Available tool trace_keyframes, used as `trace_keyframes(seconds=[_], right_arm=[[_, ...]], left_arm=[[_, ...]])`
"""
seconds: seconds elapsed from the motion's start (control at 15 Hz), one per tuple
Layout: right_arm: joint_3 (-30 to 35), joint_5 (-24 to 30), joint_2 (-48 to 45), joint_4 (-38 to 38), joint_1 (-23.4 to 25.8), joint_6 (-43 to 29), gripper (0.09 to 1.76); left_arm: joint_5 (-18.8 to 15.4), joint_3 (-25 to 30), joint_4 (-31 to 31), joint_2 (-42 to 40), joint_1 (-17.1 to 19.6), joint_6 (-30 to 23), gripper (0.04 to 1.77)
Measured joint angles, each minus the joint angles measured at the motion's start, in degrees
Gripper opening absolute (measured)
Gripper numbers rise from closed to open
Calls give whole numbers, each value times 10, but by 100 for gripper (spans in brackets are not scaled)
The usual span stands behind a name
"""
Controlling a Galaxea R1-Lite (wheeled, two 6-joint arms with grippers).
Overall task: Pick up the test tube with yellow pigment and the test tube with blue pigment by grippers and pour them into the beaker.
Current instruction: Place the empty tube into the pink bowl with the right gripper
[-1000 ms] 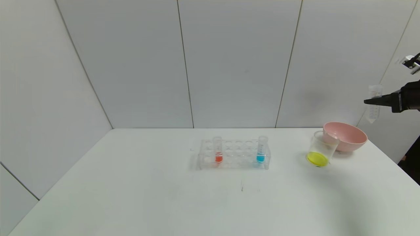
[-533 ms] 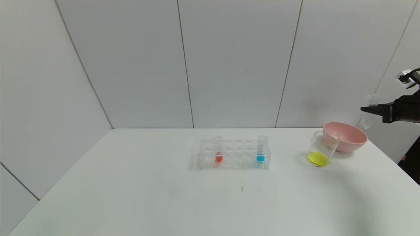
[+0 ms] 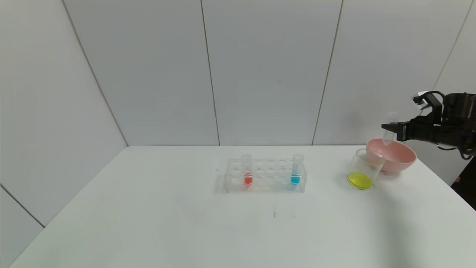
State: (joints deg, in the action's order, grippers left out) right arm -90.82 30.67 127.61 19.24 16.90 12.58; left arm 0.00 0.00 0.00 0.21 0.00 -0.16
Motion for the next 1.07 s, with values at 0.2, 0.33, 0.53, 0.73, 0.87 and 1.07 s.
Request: trace_keyframes(seconds=[0.2,0.33,0.53,0.73,0.87,1.07], right_arm=[[-55,-17,54,3,-11,-1,51],[-82,-25,83,1,-14,-1,51],[-102,-26,110,0,-15,-1,51],[-108,-25,123,1,-14,-1,51],[-109,-25,126,1,-15,-1,51],[-110,-25,126,1,-13,-1,71]], left_arm=[[0,0,0,0,0,0,176],[0,0,0,0,0,0,176],[0,0,0,0,0,0,176],[0,0,0,0,0,0,176],[0,0,0,0,0,0,176],[0,0,0,0,0,0,176]])
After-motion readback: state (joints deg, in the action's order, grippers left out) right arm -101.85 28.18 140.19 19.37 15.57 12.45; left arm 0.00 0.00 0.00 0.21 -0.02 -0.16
